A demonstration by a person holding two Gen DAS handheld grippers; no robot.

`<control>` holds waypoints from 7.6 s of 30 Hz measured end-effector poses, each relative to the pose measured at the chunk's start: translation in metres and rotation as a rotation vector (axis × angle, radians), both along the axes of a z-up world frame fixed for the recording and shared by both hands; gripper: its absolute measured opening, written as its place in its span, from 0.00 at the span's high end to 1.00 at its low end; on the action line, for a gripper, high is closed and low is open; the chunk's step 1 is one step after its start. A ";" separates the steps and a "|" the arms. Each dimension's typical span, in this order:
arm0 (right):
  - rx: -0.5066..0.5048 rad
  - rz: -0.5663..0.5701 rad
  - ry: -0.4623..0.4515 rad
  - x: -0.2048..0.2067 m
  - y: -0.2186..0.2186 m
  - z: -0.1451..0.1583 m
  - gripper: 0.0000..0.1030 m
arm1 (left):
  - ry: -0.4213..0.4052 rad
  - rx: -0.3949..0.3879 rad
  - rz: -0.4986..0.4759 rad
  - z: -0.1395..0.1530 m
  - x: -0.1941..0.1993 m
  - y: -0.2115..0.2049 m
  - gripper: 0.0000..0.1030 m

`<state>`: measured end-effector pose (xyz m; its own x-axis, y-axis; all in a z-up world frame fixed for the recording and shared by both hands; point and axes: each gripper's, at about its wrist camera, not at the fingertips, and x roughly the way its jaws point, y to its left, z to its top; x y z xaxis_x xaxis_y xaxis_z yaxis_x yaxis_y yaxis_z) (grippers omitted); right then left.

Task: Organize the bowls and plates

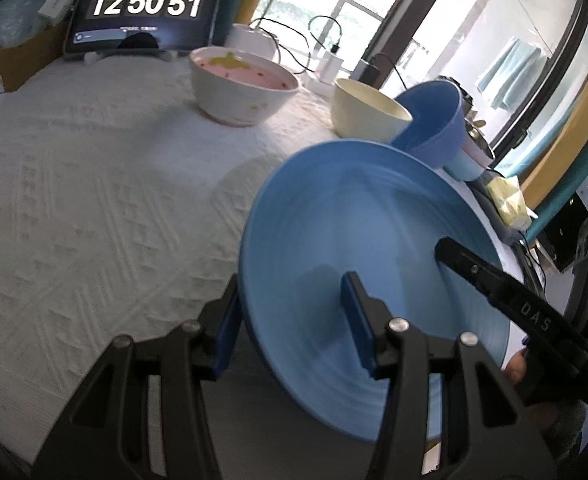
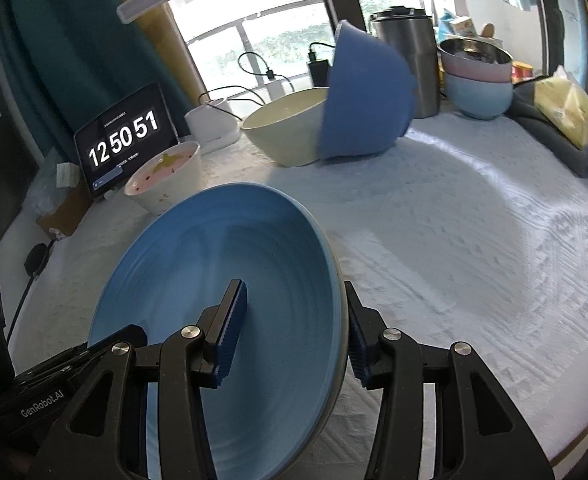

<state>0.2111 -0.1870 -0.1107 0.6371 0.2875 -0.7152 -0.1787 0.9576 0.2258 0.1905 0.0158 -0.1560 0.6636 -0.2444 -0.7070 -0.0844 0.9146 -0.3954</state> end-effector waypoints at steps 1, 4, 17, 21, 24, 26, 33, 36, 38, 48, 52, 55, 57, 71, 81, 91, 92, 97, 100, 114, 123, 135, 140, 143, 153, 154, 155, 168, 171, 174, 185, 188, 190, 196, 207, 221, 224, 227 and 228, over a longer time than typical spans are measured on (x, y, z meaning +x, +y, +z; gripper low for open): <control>-0.001 0.003 0.001 0.001 0.003 0.000 0.52 | 0.000 -0.002 0.004 0.000 0.000 0.003 0.52; -0.006 0.016 0.004 0.005 0.013 -0.001 0.52 | 0.003 -0.008 0.020 0.000 0.001 0.014 0.52; -0.004 0.092 0.026 0.029 0.070 -0.010 0.52 | 0.016 0.003 0.098 0.000 0.004 0.072 0.52; -0.004 0.116 0.036 0.036 0.086 -0.013 0.52 | 0.025 -0.001 0.123 -0.003 0.006 0.087 0.52; -0.008 0.135 0.041 0.040 0.098 -0.014 0.52 | 0.026 -0.008 0.144 -0.003 0.005 0.097 0.52; -0.012 0.149 0.044 0.043 0.107 -0.015 0.52 | 0.025 -0.010 0.157 -0.003 0.003 0.105 0.52; -0.018 0.192 0.058 0.049 0.131 -0.018 0.52 | 0.025 -0.005 0.192 -0.008 0.001 0.124 0.52; -0.017 0.200 0.066 0.050 0.138 -0.020 0.52 | 0.021 -0.003 0.196 -0.009 0.001 0.127 0.52; -0.015 0.200 0.070 0.051 0.140 -0.021 0.52 | 0.021 0.004 0.195 -0.009 0.001 0.128 0.52; -0.030 0.176 0.112 0.053 0.141 -0.028 0.50 | 0.026 0.052 0.185 -0.007 0.003 0.122 0.51; -0.072 0.184 0.106 0.053 0.143 -0.028 0.50 | 0.027 0.041 0.213 -0.005 0.002 0.124 0.51; -0.067 0.193 0.094 0.052 0.141 -0.024 0.50 | 0.024 0.054 0.242 -0.004 0.002 0.124 0.50; -0.071 0.194 0.068 0.052 0.139 -0.018 0.50 | 0.034 0.042 0.221 -0.005 0.003 0.120 0.49; -0.070 0.153 0.005 0.049 0.110 0.006 0.50 | 0.041 0.069 0.241 -0.003 -0.004 0.100 0.36; -0.062 0.104 -0.047 0.043 0.073 0.028 0.50 | -0.087 0.144 0.337 0.028 -0.021 0.094 0.36; -0.044 0.068 -0.100 0.022 0.036 0.048 0.50 | -0.222 0.198 0.218 0.051 -0.023 0.041 0.36; -0.042 0.058 -0.102 0.021 0.031 0.049 0.50 | -0.234 0.208 0.195 0.054 -0.022 0.033 0.36; -0.030 0.013 -0.109 0.017 0.005 0.052 0.50 | -0.264 0.240 0.150 0.064 -0.020 0.012 0.36; -0.020 -0.013 -0.112 0.017 -0.009 0.052 0.50 | -0.272 0.258 0.136 0.069 -0.018 0.001 0.36; 0.009 -0.068 -0.121 0.027 -0.055 0.057 0.50 | -0.292 0.303 0.068 0.084 0.002 -0.042 0.36; 0.007 -0.096 -0.137 0.037 -0.078 0.066 0.50 | -0.338 0.317 0.033 0.102 0.016 -0.060 0.36; -0.012 -0.110 -0.162 0.057 -0.088 0.075 0.50 | -0.386 0.355 -0.014 0.112 0.037 -0.070 0.36; -0.018 -0.110 -0.162 0.069 -0.087 0.075 0.50 | -0.378 0.354 -0.022 0.108 0.047 -0.069 0.36; -0.023 -0.104 -0.162 0.076 -0.086 0.075 0.50 | -0.375 0.354 -0.019 0.106 0.054 -0.067 0.36; -0.062 -0.081 -0.178 0.104 -0.078 0.081 0.50 | -0.362 0.338 -0.014 0.100 0.075 -0.063 0.36; -0.064 -0.080 -0.182 0.106 -0.077 0.082 0.50 | -0.359 0.335 -0.015 0.099 0.077 -0.063 0.36; -0.069 -0.079 -0.187 0.109 -0.076 0.083 0.50 | -0.351 0.331 -0.016 0.098 0.080 -0.062 0.36; -0.096 -0.056 -0.188 0.142 -0.062 0.081 0.50 | -0.311 0.300 -0.002 0.089 0.103 -0.055 0.36; -0.114 -0.053 -0.206 0.150 -0.055 0.084 0.50 | -0.301 0.289 0.005 0.087 0.106 -0.052 0.36; -0.132 -0.059 -0.209 0.161 -0.048 0.083 0.50 | -0.294 0.282 0.006 0.084 0.108 -0.049 0.36; -0.164 -0.104 -0.164 0.180 -0.043 0.068 0.50 | -0.266 0.253 -0.001 0.076 0.119 -0.045 0.36; -0.178 -0.119 -0.153 0.180 -0.046 0.065 0.50 | -0.269 0.253 -0.008 0.076 0.119 -0.048 0.36; -0.186 -0.132 -0.143 0.180 -0.049 0.063 0.50 | -0.267 0.251 -0.013 0.075 0.119 -0.050 0.36; -0.197 -0.193 -0.111 0.181 -0.066 0.052 0.64 | -0.267 0.259 -0.018 0.076 0.118 -0.052 0.36; -0.218 -0.294 -0.115 0.173 -0.099 0.047 0.82 | -0.270 0.259 -0.026 0.079 0.114 -0.057 0.36; -0.147 -0.253 -0.079 0.124 -0.127 0.054 0.83 | -0.263 0.250 -0.074 0.078 0.097 -0.089 0.36; -0.073 -0.214 -0.044 0.116 -0.133 0.052 0.90 | -0.260 0.251 -0.081 0.077 0.093 -0.098 0.36; -0.043 -0.162 -0.023 0.108 -0.131 0.049 0.92 | -0.258 0.252 -0.086 0.076 0.091 -0.105 0.36; -0.051 -0.152 -0.029 0.104 -0.129 0.050 0.92 | -0.255 0.251 -0.088 0.076 0.091 -0.106 0.36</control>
